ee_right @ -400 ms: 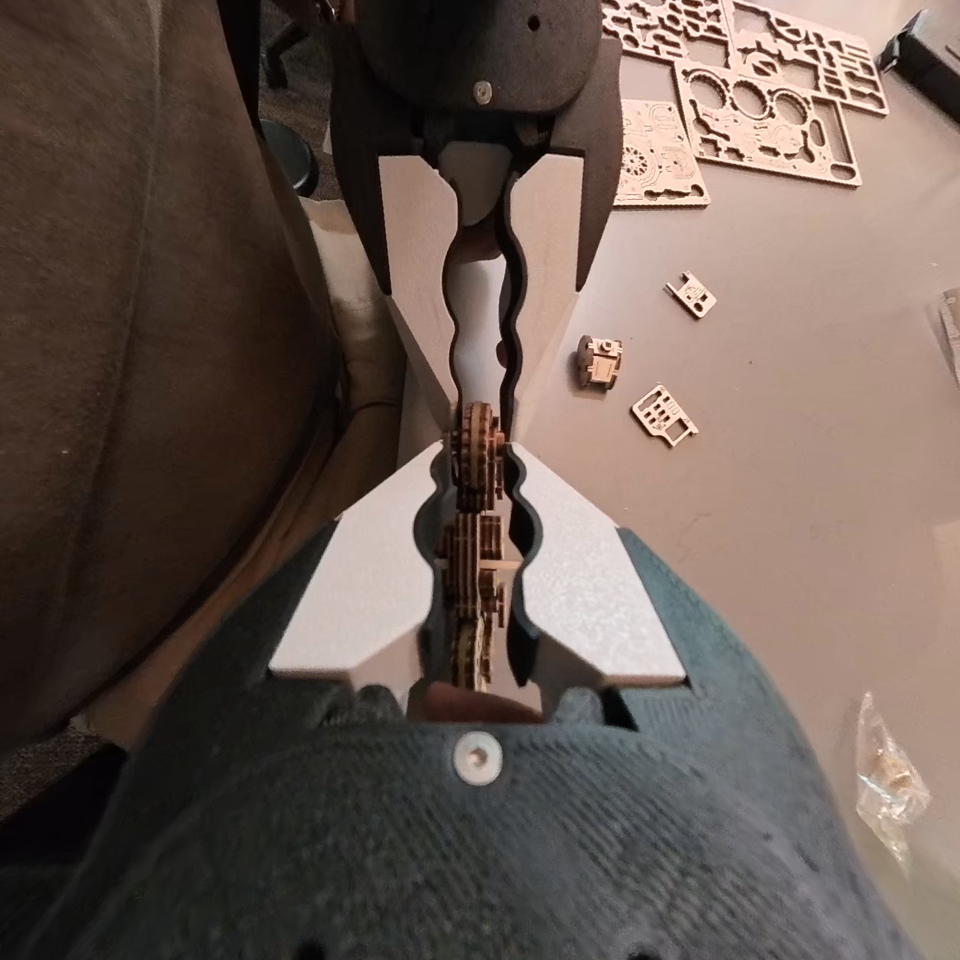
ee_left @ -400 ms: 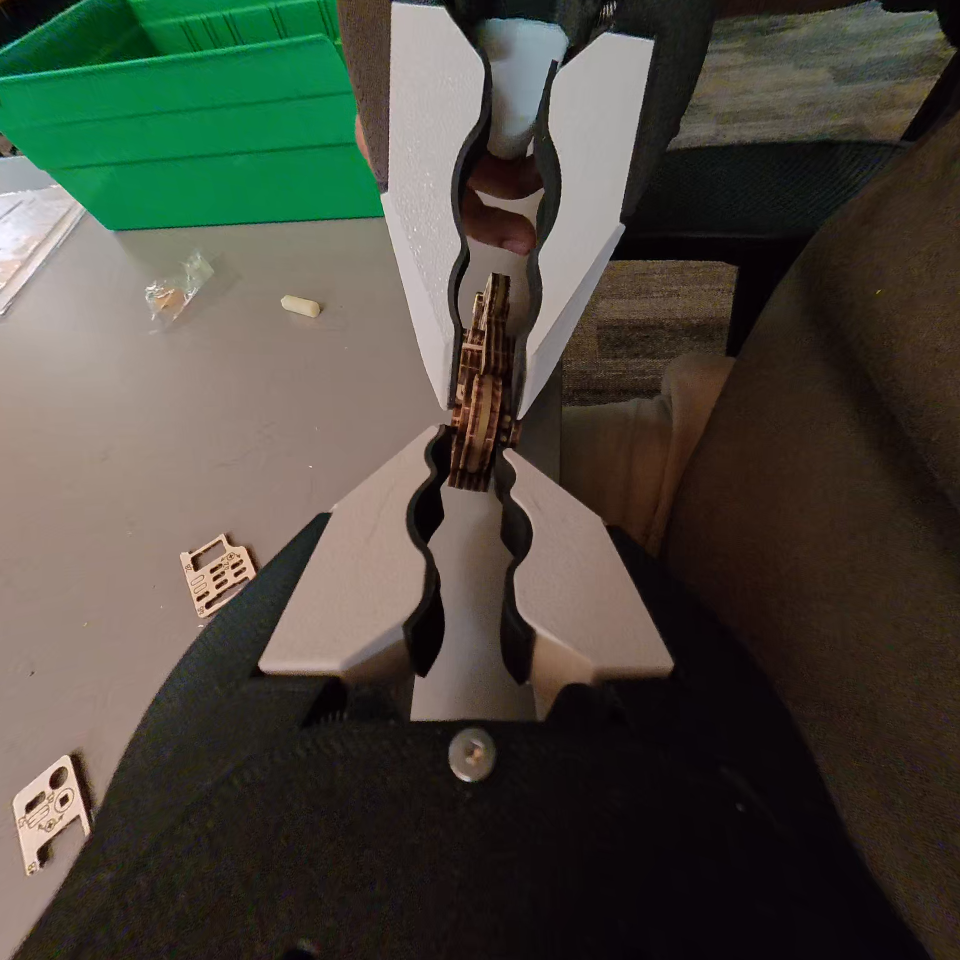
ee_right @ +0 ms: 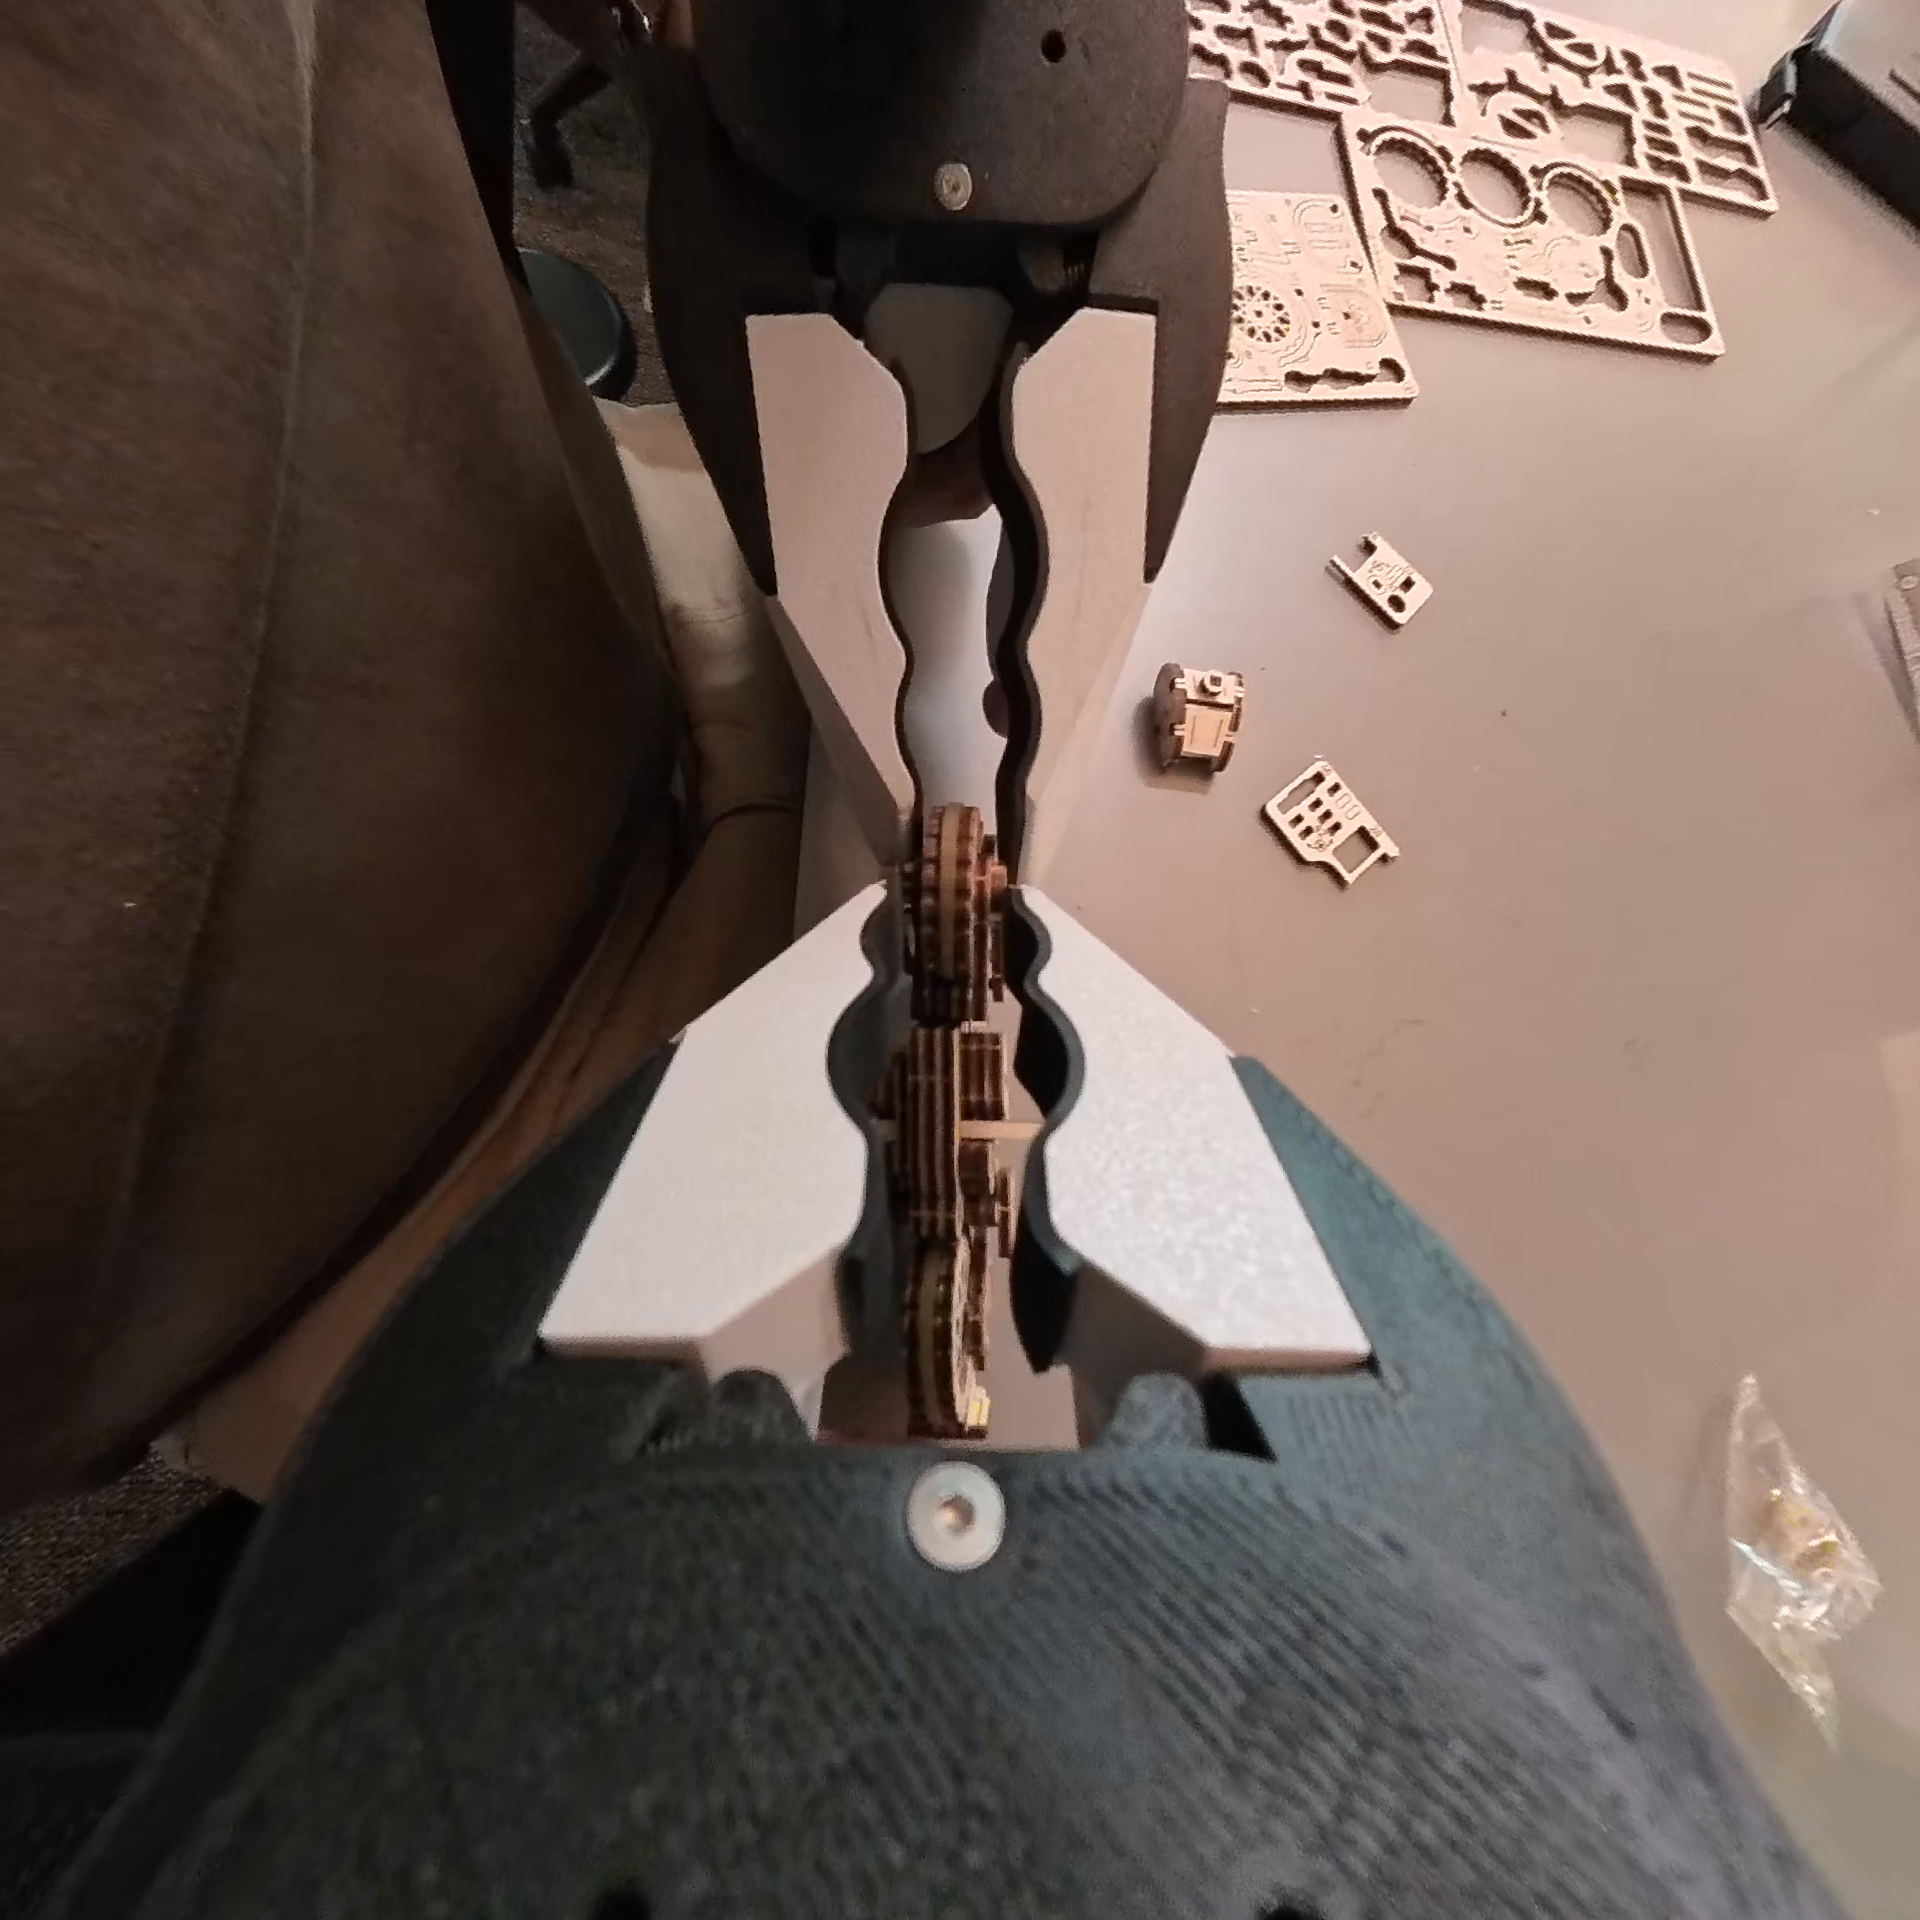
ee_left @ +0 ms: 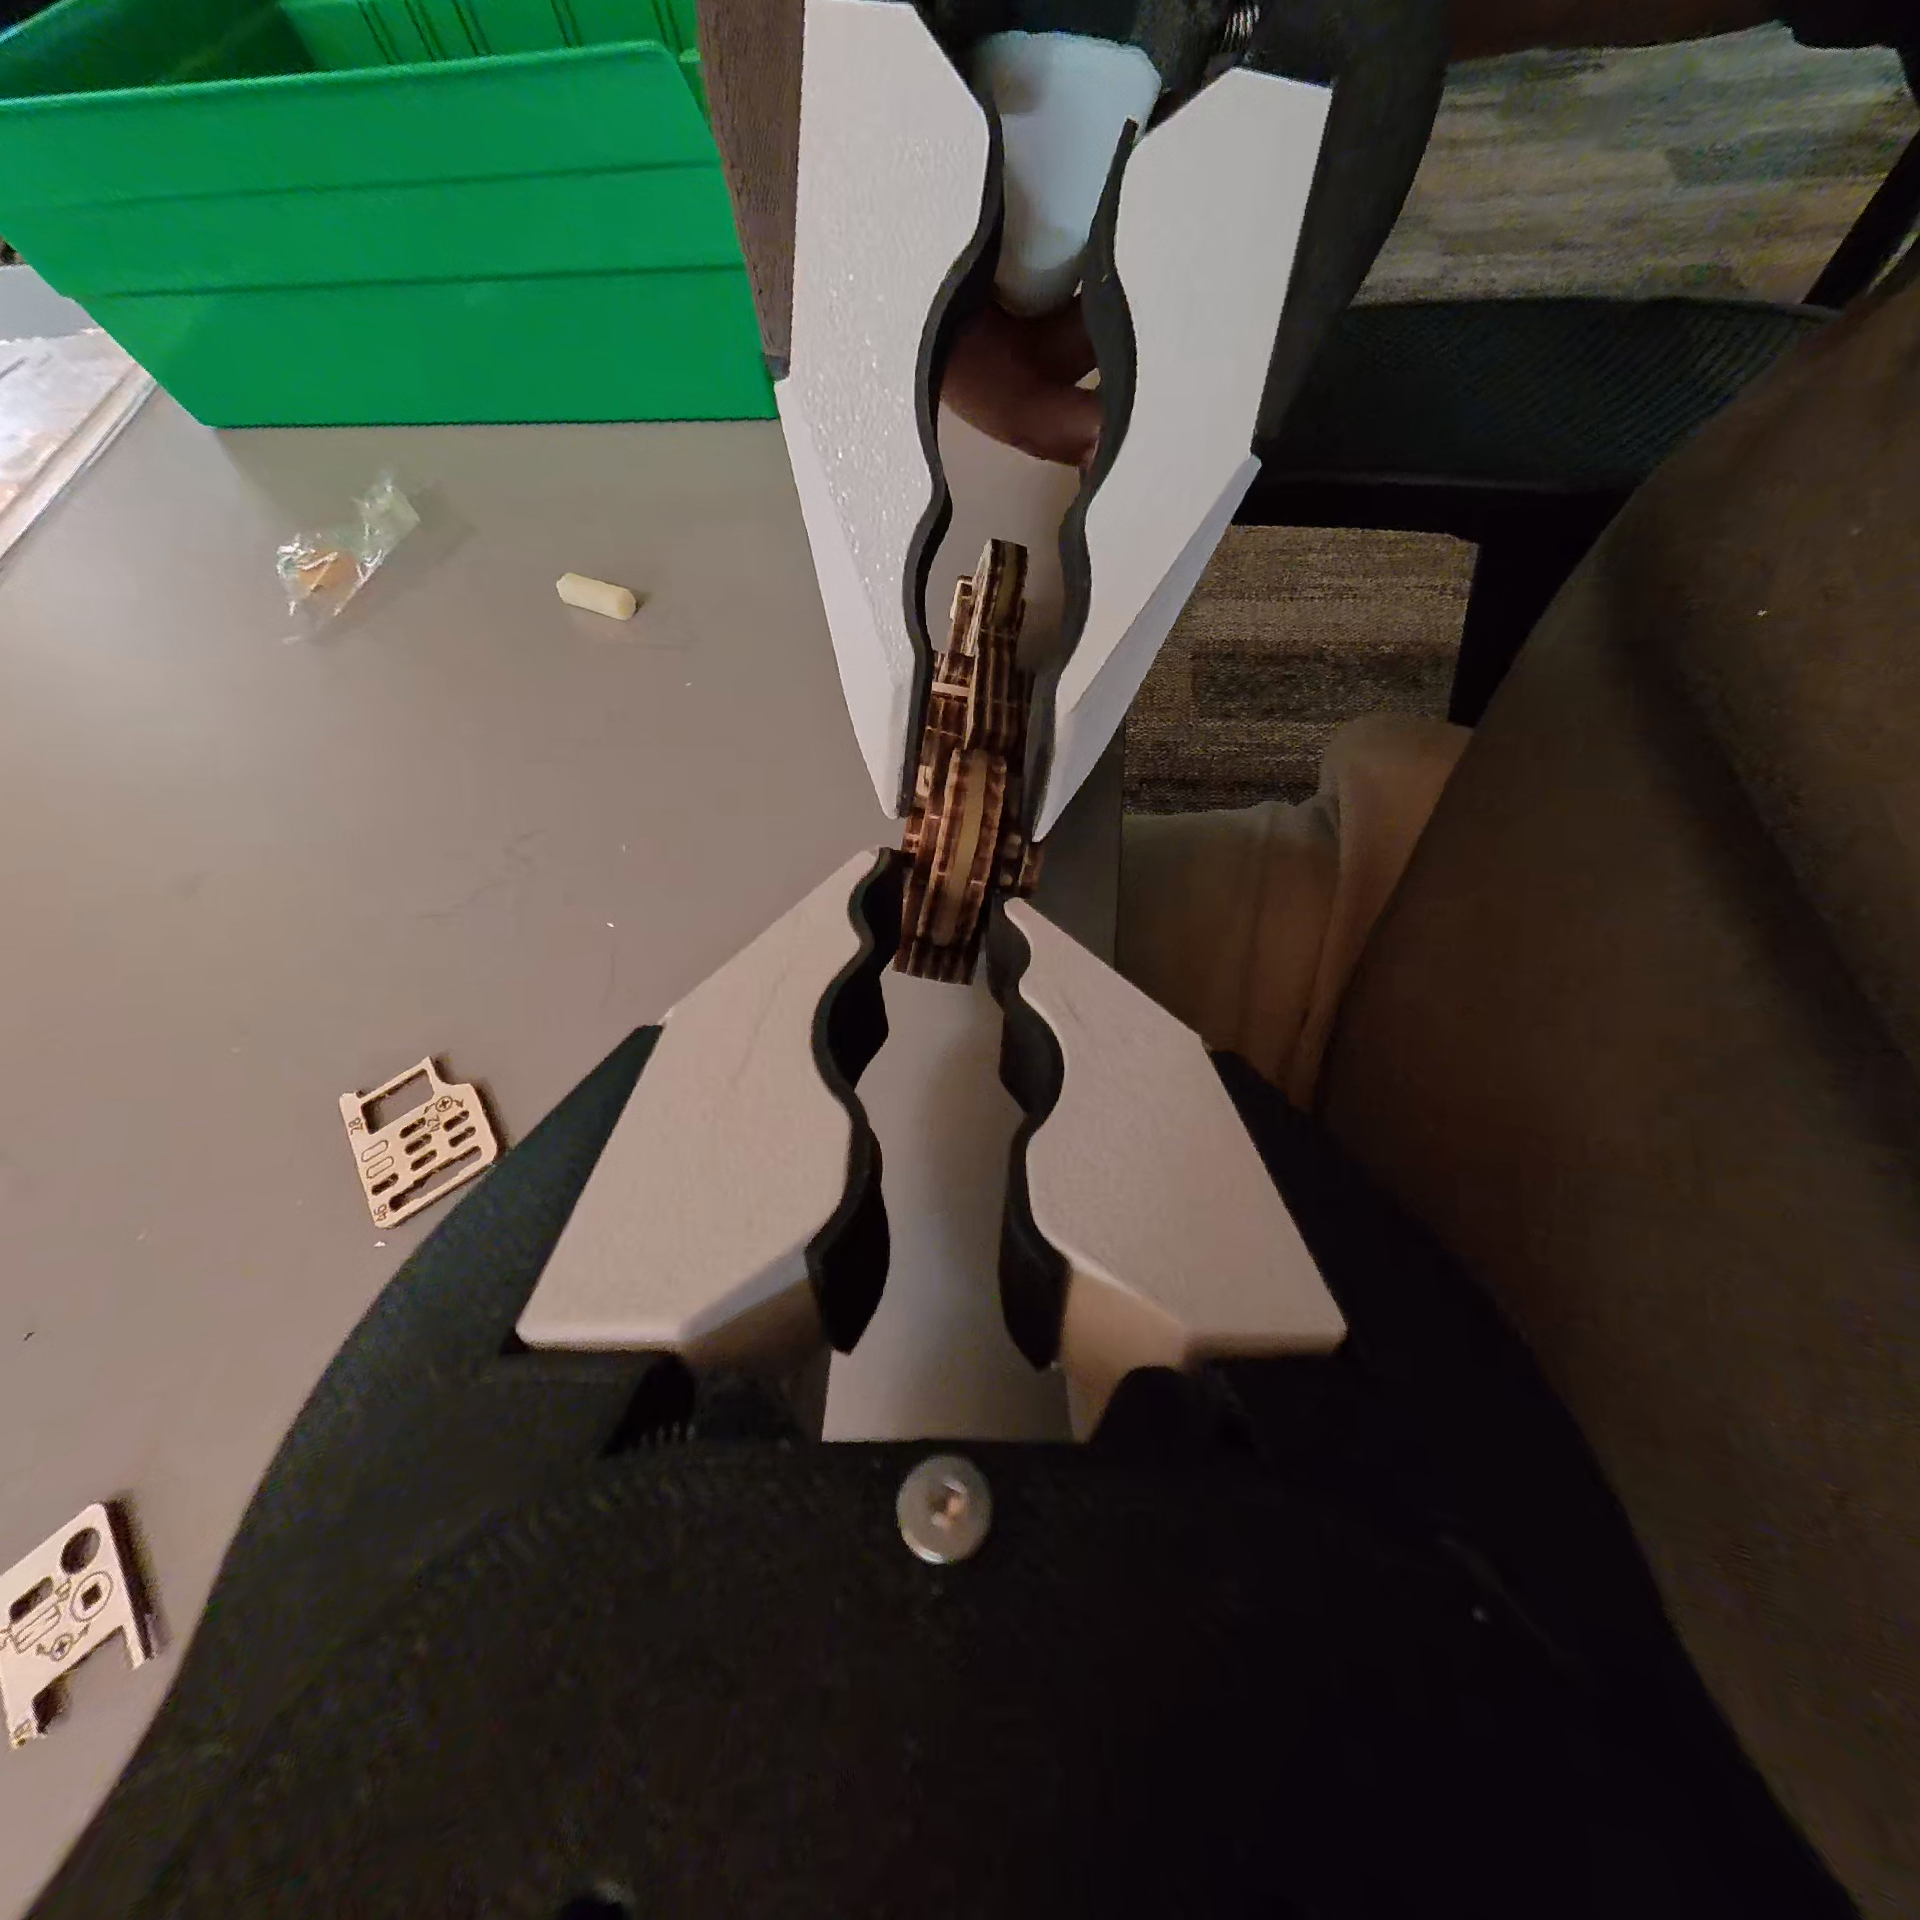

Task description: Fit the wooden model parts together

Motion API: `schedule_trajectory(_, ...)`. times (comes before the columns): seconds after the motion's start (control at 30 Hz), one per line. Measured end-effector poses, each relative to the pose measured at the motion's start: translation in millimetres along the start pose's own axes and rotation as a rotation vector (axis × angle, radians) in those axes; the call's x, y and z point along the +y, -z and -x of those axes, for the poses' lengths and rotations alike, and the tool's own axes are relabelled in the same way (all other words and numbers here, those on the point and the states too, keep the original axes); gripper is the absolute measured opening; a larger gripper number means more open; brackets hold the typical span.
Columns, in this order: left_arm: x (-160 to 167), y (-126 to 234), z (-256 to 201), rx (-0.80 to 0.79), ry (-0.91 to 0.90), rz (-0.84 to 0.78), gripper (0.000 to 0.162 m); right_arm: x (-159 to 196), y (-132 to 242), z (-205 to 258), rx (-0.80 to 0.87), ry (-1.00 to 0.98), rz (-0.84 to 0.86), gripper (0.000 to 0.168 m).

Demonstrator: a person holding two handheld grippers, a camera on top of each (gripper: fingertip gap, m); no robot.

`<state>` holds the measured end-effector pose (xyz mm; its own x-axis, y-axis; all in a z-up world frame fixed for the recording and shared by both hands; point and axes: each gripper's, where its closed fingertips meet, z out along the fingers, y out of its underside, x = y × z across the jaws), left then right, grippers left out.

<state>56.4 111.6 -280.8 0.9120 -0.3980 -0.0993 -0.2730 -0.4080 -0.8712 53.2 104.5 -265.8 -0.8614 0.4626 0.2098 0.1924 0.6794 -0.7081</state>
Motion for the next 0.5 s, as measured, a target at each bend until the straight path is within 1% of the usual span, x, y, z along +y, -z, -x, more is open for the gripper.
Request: schedule_trajectory(0.5,1.1,-1.5,1.1,-0.006,0.014,0.012,0.014,1.6,-0.4,-0.6,0.032,0.003,0.005,0.017)
